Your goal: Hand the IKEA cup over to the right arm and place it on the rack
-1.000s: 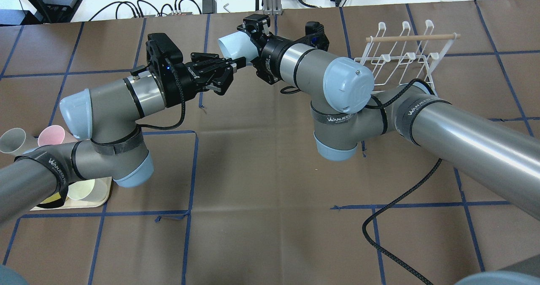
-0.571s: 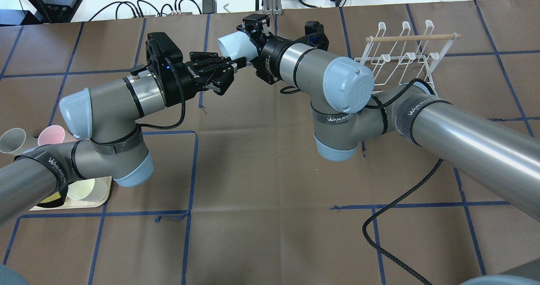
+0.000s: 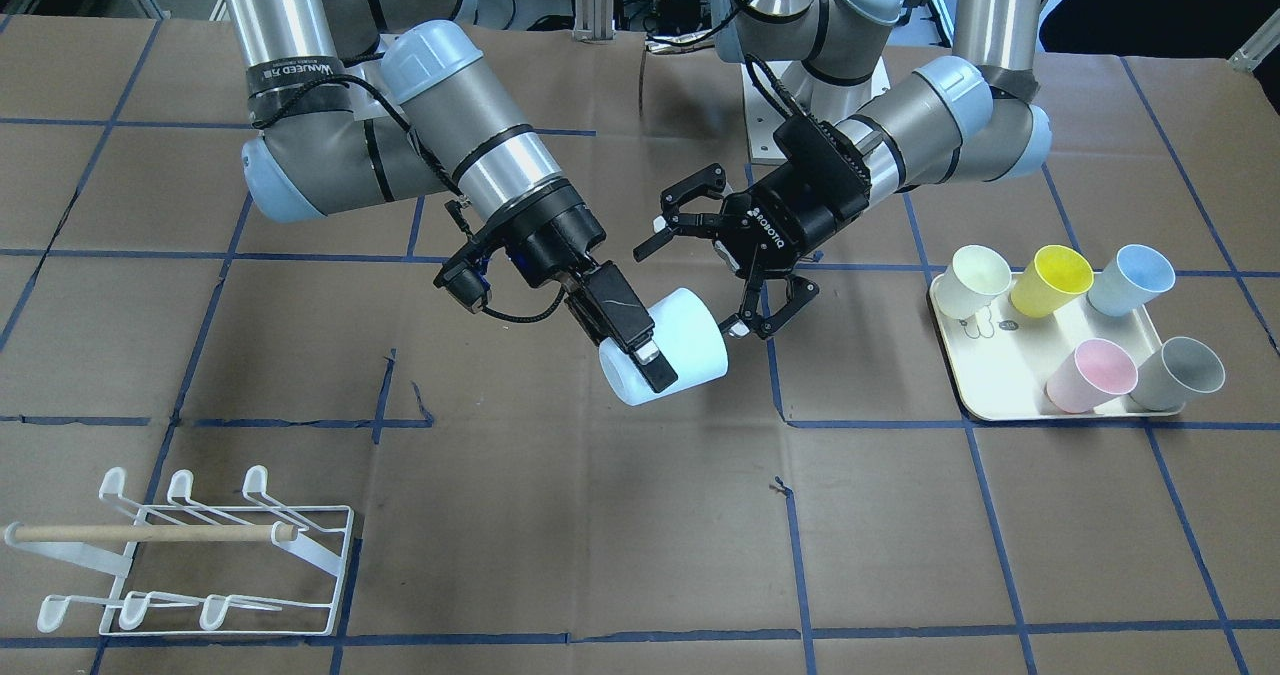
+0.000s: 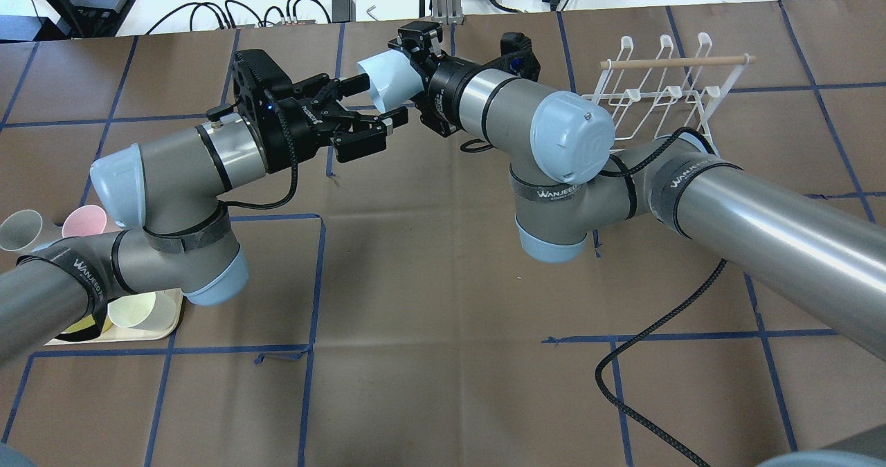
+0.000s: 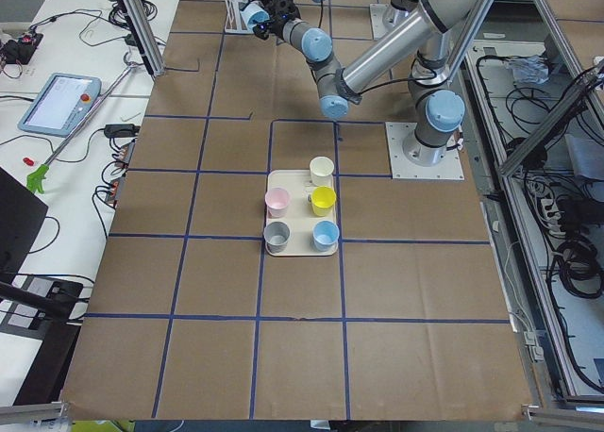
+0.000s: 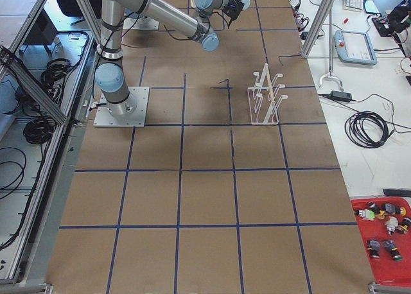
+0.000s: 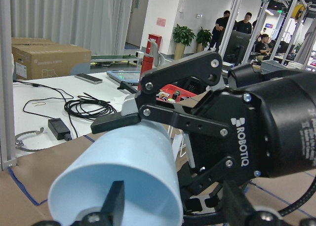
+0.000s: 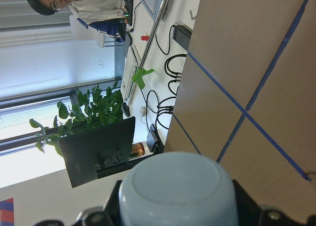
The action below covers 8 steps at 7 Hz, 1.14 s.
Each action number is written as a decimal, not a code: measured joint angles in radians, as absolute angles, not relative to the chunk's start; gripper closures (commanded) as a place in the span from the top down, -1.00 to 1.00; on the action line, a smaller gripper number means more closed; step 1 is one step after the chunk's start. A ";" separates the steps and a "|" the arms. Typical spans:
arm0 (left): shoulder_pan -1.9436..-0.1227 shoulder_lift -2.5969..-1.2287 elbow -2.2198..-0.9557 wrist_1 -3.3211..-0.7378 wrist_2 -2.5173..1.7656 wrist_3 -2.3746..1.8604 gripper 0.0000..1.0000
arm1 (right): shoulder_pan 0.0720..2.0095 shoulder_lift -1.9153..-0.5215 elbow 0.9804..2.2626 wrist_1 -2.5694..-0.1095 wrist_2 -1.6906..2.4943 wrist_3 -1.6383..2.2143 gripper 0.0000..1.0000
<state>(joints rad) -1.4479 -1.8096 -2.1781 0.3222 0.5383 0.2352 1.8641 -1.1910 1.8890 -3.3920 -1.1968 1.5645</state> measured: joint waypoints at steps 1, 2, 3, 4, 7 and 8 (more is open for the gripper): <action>-1.421 -1.809 -2.179 0.321 0.556 0.233 0.98 | 1.858 -1.188 1.888 -3.396 -1.199 1.546 -0.55; -1.384 -1.810 -2.179 0.319 0.568 0.232 0.98 | 1.841 -1.184 1.888 -3.400 -1.201 1.498 -0.56; -1.350 -1.811 -2.180 0.315 0.590 0.232 0.98 | 1.802 -1.185 1.889 -3.400 -1.202 1.418 -0.56; -1.334 -1.809 -2.179 0.299 0.647 0.232 0.97 | 1.756 -1.188 1.889 -3.400 -1.202 1.337 -0.56; -1.329 -1.748 -2.152 0.071 0.954 0.232 0.97 | 1.676 -1.179 1.840 -3.394 -1.323 1.016 -0.56; -1.336 -1.709 -2.111 -0.101 1.069 0.232 0.97 | 1.666 -1.163 1.816 -3.391 -1.362 0.848 -0.58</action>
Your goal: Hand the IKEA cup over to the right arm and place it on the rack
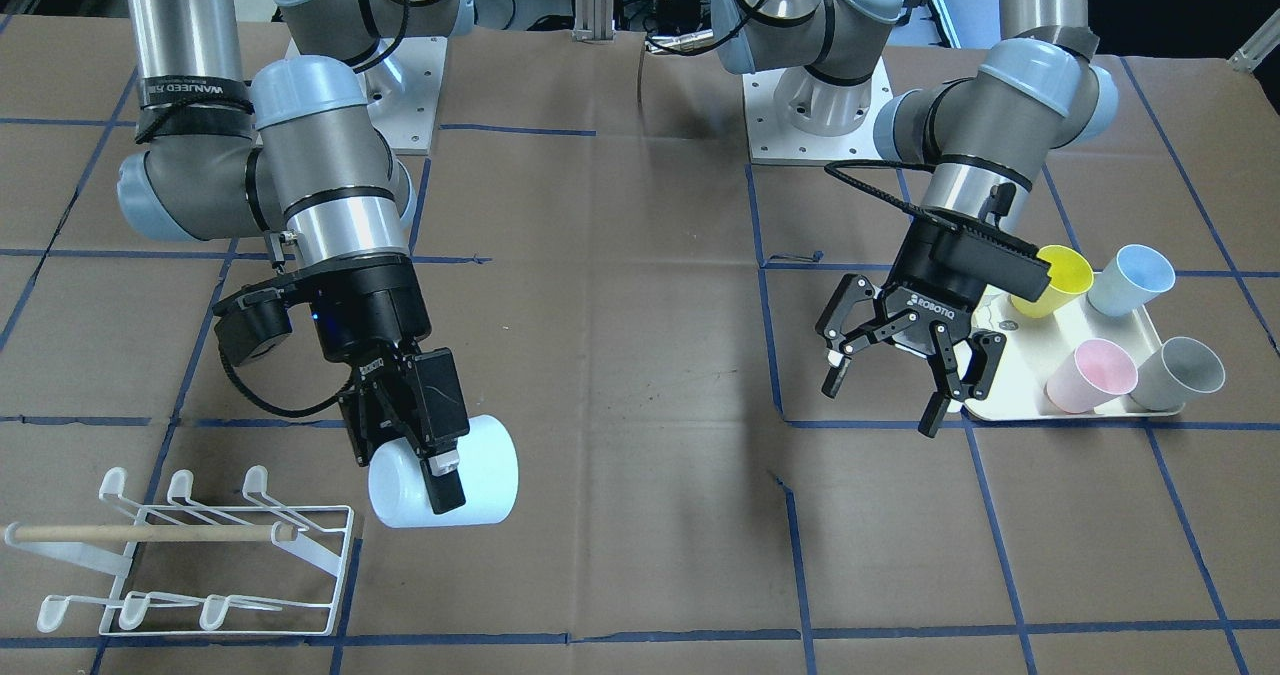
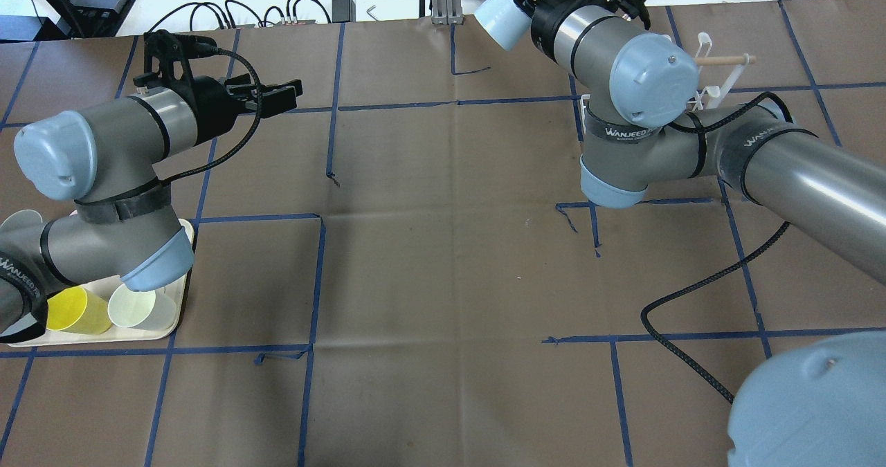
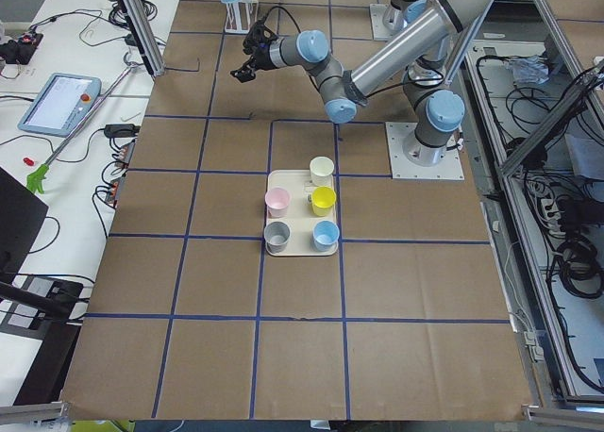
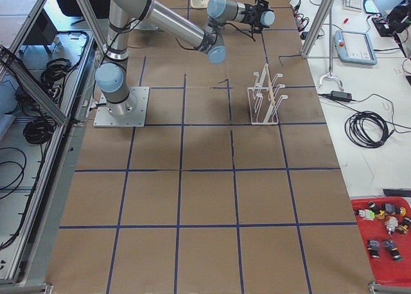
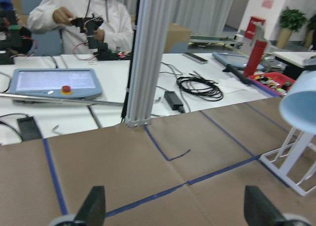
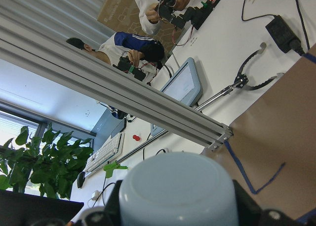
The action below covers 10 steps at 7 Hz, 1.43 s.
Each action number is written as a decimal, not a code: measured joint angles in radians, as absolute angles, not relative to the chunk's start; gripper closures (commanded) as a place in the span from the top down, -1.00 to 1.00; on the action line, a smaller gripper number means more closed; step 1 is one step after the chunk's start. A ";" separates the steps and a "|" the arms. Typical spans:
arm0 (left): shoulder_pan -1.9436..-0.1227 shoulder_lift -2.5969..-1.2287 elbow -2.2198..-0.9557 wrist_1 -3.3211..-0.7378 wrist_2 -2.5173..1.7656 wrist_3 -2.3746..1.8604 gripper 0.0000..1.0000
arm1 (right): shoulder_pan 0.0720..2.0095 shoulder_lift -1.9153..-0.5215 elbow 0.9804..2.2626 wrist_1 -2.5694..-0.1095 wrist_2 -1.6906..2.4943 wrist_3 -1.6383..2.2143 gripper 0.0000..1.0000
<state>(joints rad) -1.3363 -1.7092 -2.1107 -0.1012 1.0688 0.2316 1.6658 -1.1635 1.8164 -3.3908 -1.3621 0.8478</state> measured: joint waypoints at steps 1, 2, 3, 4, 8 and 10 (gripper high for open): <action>-1.354 -1.684 -2.039 -0.302 1.181 0.231 0.97 | 1.653 -1.141 1.795 -3.390 -1.406 0.648 -0.58; -1.382 -1.676 -1.945 -0.515 1.292 0.227 0.97 | 1.634 -1.125 1.773 -3.390 -1.440 0.447 -0.58; -1.416 -1.679 -1.842 -0.731 1.402 0.206 0.97 | 1.604 -1.115 1.754 -3.390 -1.458 0.295 -0.58; -1.453 -1.679 -1.737 -0.952 1.492 0.164 0.98 | 1.569 -1.097 1.725 -3.391 -1.463 0.184 -0.59; -1.558 -1.600 -1.529 -1.526 1.591 -0.031 0.97 | 1.475 -0.957 1.603 -3.416 -1.452 -0.036 -0.62; -1.576 -1.578 -1.536 -1.553 1.590 -0.045 0.97 | 1.464 -0.947 1.623 -3.417 -1.455 -0.044 -0.63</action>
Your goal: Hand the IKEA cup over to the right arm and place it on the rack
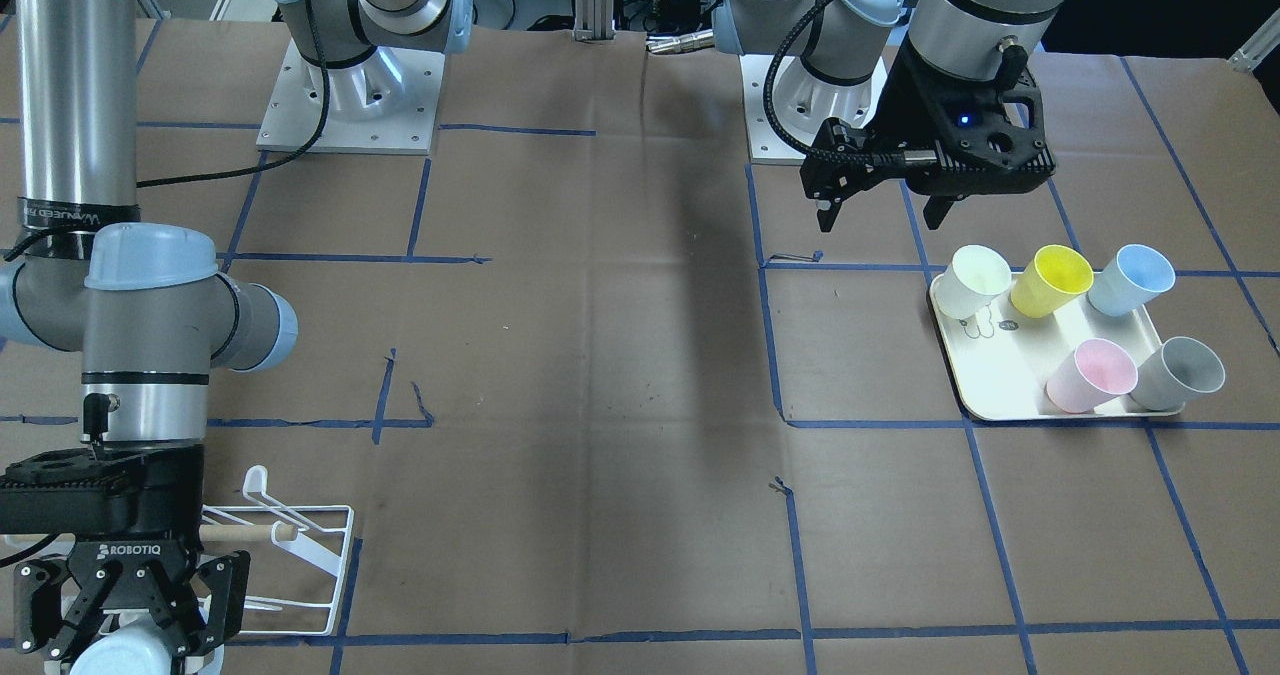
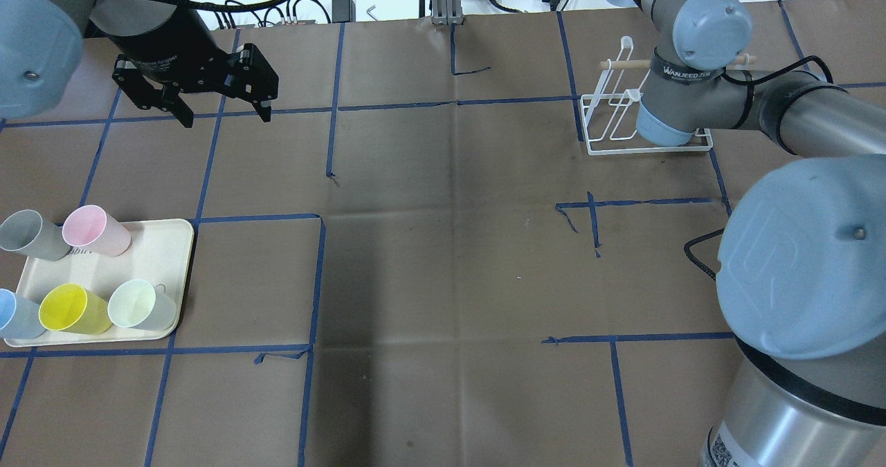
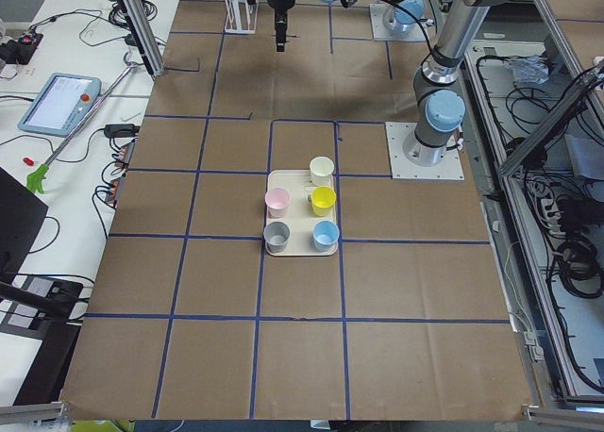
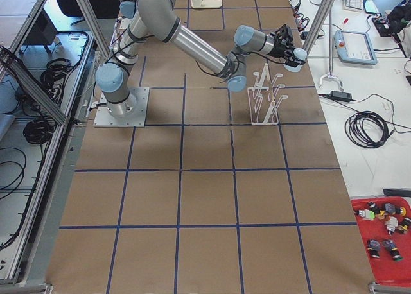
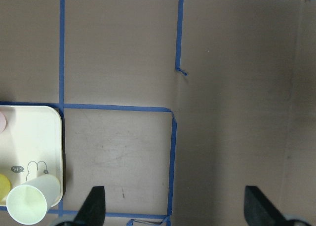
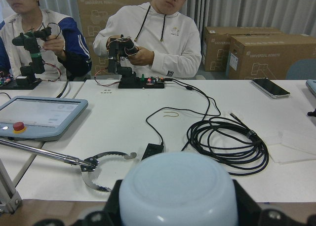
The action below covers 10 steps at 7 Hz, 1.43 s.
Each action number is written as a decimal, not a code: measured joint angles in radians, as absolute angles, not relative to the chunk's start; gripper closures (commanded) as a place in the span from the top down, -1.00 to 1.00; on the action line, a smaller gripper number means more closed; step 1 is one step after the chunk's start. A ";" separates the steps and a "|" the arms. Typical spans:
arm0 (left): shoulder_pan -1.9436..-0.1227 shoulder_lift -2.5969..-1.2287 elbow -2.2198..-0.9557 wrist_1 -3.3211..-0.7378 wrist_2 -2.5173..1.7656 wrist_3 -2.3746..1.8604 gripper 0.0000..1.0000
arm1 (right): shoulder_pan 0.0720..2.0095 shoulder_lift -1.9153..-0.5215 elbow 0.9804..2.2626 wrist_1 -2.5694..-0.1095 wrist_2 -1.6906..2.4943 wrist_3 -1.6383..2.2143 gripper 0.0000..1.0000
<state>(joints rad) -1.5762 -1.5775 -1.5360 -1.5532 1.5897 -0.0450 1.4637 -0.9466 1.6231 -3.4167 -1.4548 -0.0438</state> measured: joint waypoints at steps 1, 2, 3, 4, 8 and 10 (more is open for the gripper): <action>-1.575 -1.569 -1.539 -1.561 1.591 -0.043 0.98 | 1.464 -0.950 1.639 -3.419 -1.457 -0.044 -0.63; -1.566 -1.552 -1.546 -1.584 1.594 -0.041 0.98 | 1.463 -0.952 1.648 -3.420 -1.458 -0.044 -0.63; -1.534 -1.526 -1.567 -1.616 1.598 -0.026 0.98 | 1.463 -0.953 1.652 -3.420 -1.459 -0.044 -0.63; -1.473 -1.491 -1.607 -1.635 1.600 0.027 0.98 | 1.463 -0.954 1.653 -3.421 -1.459 -0.045 -0.63; -1.133 -1.328 -1.939 -1.544 1.597 0.351 0.97 | 1.463 -0.954 1.654 -3.421 -1.459 -0.044 -0.67; -0.990 -1.304 -2.104 -1.377 1.598 0.507 0.97 | 1.466 -0.974 1.730 -3.422 -1.462 -0.033 -0.67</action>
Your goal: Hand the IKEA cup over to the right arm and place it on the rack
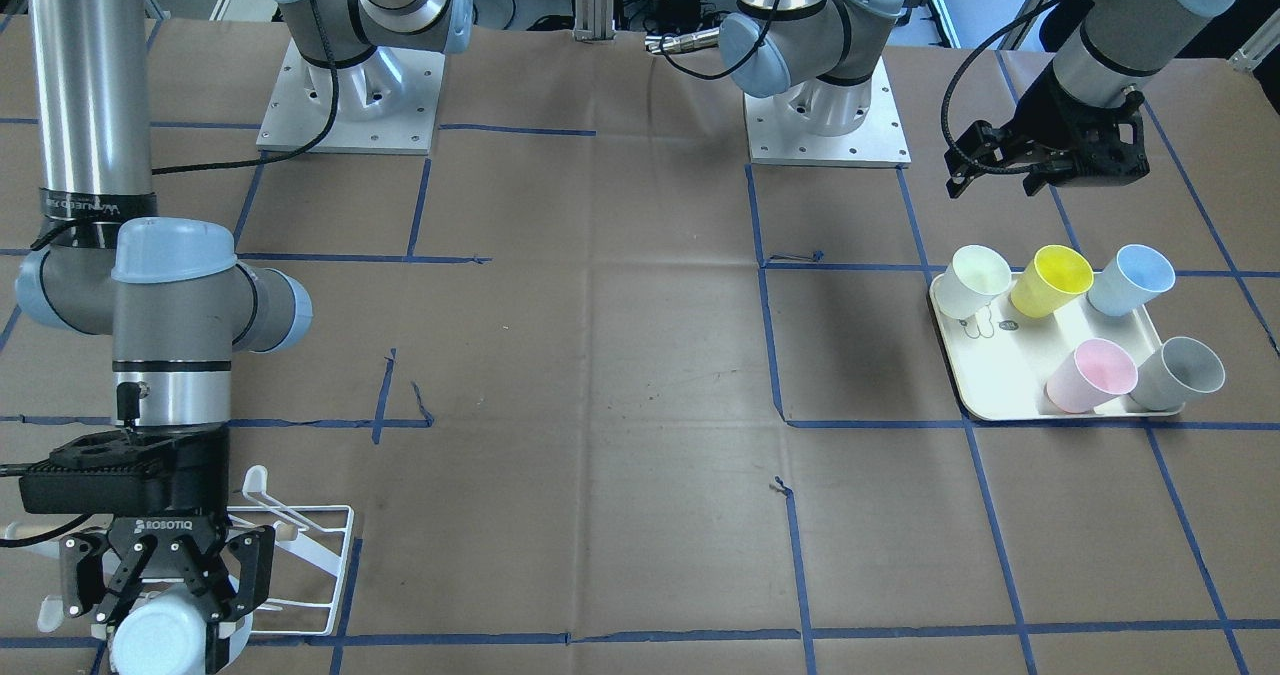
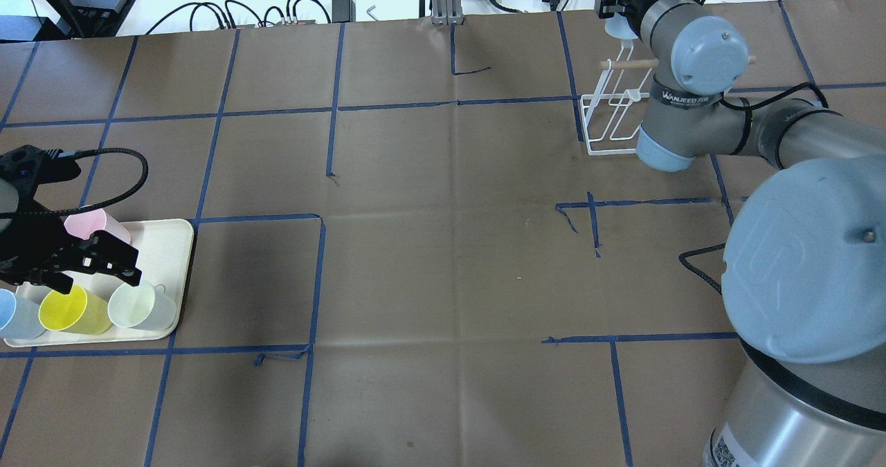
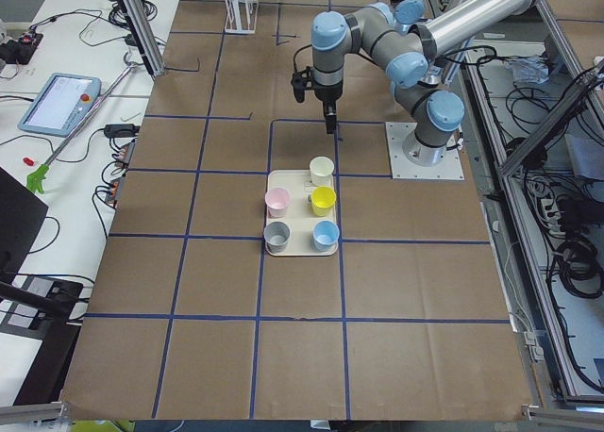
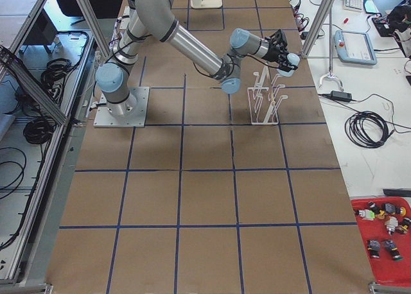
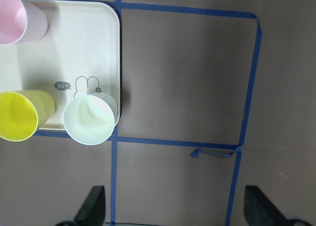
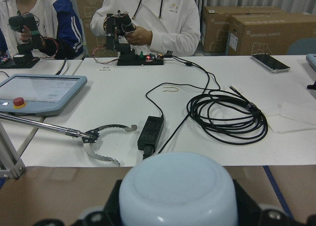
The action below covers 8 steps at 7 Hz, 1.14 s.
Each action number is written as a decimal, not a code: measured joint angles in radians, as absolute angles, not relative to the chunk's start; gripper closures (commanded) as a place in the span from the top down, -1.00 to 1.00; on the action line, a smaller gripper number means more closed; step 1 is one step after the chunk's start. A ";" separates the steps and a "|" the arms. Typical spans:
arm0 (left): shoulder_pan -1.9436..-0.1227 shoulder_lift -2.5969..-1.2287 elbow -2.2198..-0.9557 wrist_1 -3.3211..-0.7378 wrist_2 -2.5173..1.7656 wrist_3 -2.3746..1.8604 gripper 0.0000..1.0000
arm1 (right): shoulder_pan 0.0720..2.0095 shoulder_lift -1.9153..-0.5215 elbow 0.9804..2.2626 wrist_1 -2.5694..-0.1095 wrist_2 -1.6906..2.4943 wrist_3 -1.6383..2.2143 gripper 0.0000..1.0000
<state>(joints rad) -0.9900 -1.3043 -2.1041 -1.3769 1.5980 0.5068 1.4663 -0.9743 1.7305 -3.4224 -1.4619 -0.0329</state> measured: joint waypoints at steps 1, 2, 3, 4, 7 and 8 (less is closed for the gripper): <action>-0.960 -1.308 -2.151 -1.310 1.598 0.541 0.97 | 1.468 -0.984 1.756 -3.422 -1.463 -0.029 -0.67; -0.950 -1.319 -2.170 -1.266 1.598 0.553 0.97 | 1.469 -0.988 1.765 -3.422 -1.463 -0.028 -0.67; -0.947 -1.332 -2.177 -1.234 1.596 0.556 0.97 | 1.469 -0.989 1.767 -3.422 -1.463 -0.028 -0.67; -0.947 -1.352 -2.181 -1.204 1.593 0.557 0.97 | 1.469 -0.989 1.768 -3.422 -1.463 -0.028 -0.67; -0.955 -1.460 -2.202 -1.105 1.587 0.554 0.96 | 1.470 -0.989 1.769 -3.422 -1.463 -0.028 -0.67; -0.957 -1.484 -2.225 -1.060 1.587 0.553 0.96 | 1.470 -0.989 1.769 -3.422 -1.463 -0.028 -0.67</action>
<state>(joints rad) -0.9567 -1.4841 -2.2247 -1.0601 1.5867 0.5535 1.4696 -0.9895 1.7687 -3.4224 -1.4634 -0.0276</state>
